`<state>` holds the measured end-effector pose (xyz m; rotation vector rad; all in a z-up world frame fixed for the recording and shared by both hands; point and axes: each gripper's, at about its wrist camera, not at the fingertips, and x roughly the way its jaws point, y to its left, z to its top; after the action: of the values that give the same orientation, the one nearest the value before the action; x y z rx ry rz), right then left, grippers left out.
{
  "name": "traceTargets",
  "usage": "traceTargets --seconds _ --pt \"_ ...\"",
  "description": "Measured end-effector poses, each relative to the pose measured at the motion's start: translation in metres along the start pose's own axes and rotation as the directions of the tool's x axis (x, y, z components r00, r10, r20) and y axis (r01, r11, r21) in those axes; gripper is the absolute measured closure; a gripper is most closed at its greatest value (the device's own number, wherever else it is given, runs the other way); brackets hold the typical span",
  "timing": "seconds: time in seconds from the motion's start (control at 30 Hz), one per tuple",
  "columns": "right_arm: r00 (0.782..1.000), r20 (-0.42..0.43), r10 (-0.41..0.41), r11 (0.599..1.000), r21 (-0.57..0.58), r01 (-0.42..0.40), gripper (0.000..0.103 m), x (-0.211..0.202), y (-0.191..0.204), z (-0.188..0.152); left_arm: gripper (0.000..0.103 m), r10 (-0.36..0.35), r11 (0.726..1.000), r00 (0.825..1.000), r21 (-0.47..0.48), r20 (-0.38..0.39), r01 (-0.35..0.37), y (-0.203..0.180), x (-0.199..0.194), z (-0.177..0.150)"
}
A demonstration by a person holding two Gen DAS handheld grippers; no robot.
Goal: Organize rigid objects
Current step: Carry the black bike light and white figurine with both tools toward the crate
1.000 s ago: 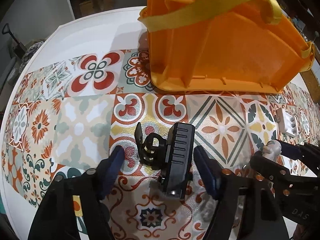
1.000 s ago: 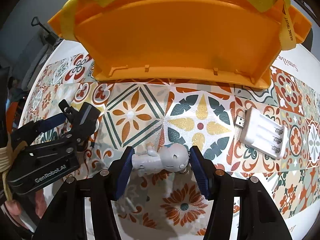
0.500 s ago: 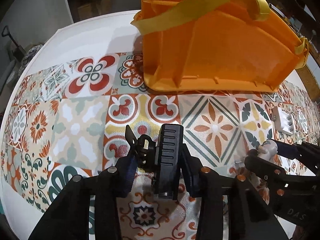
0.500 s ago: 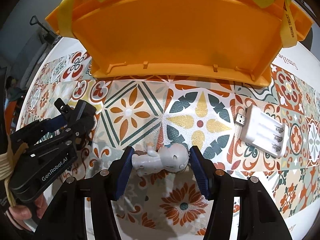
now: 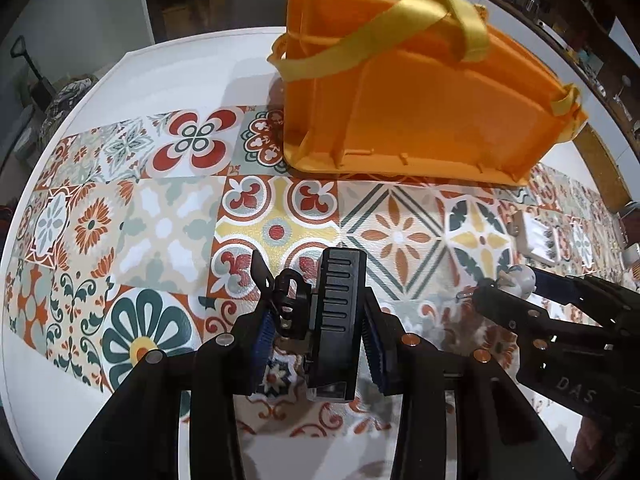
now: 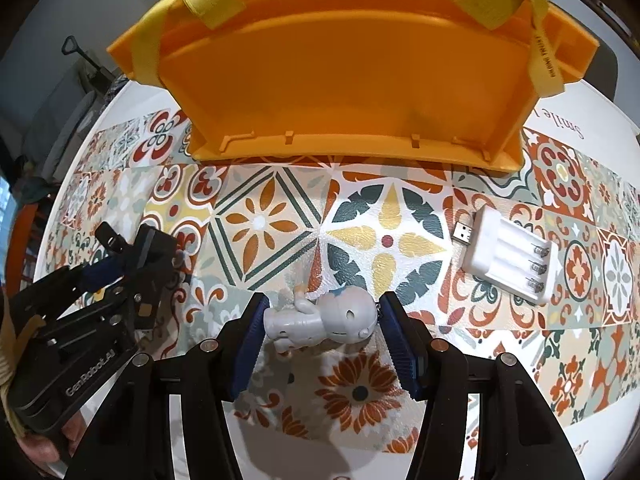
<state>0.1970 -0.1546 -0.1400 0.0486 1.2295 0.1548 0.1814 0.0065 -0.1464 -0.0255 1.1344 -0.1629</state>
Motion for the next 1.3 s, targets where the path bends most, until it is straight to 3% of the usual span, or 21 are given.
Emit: traceTargets --seconds 0.8,1.3 --pt "0.991 0.130 0.029 0.999 0.026 -0.032 0.046 -0.076 -0.001 -0.014 0.063 -0.040 0.999 0.992 0.016 0.120 0.039 -0.008 -0.070 0.007" --pt "0.968 0.247 0.035 0.999 0.022 -0.041 0.046 -0.122 -0.004 -0.007 0.063 -0.062 0.998 0.977 0.046 0.204 0.053 -0.023 -0.105 0.026"
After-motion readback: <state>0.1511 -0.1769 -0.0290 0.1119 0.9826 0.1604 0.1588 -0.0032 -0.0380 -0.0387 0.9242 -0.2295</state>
